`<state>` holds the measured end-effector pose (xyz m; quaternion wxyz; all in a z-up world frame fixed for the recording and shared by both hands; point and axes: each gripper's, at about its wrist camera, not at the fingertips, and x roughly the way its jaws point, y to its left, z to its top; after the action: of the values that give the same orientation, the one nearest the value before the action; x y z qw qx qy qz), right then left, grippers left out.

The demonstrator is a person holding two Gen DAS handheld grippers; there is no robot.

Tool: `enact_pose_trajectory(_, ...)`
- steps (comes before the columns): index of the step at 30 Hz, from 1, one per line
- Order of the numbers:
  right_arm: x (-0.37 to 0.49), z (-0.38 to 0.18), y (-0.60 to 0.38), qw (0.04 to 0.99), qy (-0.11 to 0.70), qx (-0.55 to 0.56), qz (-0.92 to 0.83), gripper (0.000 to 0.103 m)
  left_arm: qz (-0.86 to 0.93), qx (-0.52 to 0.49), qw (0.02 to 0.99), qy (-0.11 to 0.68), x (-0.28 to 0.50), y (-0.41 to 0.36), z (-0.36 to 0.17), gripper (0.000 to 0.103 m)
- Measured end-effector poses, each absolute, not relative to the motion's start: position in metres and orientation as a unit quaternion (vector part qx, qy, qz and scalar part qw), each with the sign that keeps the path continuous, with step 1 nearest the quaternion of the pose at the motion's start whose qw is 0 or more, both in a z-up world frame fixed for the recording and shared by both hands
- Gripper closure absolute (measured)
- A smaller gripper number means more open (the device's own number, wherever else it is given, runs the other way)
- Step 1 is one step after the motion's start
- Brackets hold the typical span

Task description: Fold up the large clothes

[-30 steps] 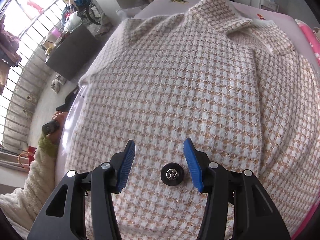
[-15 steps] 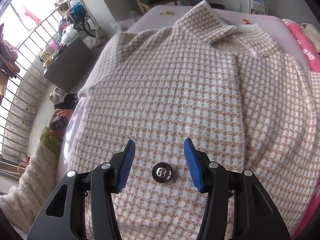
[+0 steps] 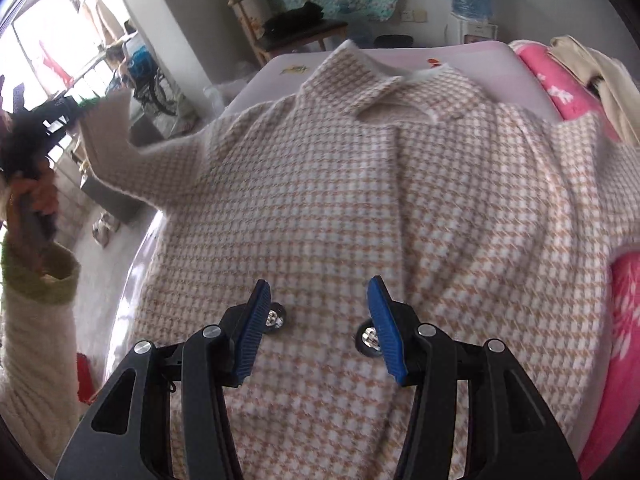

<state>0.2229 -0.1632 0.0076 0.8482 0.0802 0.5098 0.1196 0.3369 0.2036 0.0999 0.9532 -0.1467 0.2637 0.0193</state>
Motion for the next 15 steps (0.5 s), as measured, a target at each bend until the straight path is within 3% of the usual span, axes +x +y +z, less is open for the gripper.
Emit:
enact_pose_trajectory(4,0.209,0.008,-0.182,0.857,0.494,0.098,0.11,0.053,-0.07,-0.023,0.957,0.28,0.316,0.098,0.111,0.096)
enact_pose_trajectory(8,0.199,0.001,-0.196,0.858,0.492,0.106,0.104,0.053,-0.125,0.043,0.93,0.343,0.298,0.027,0.061,0.088)
enact_pose_trajectory(10,0.198,-0.007,-0.202,0.851,0.502,0.113,0.105,0.053,-0.129,0.074,0.914,0.378,0.293,0.004,0.027,0.063)
enact_pose_trajectory(11,0.198,-0.011,-0.205,0.846,0.51,0.115,0.106,0.052,-0.13,0.082,0.908,0.39,0.289,-0.003,0.013,0.045)
enact_pose_trajectory(15,0.197,-0.027,-0.213,0.834,0.529,0.116,0.107,0.043,-0.123,0.107,0.89,0.426,0.278,-0.013,-0.022,0.03)
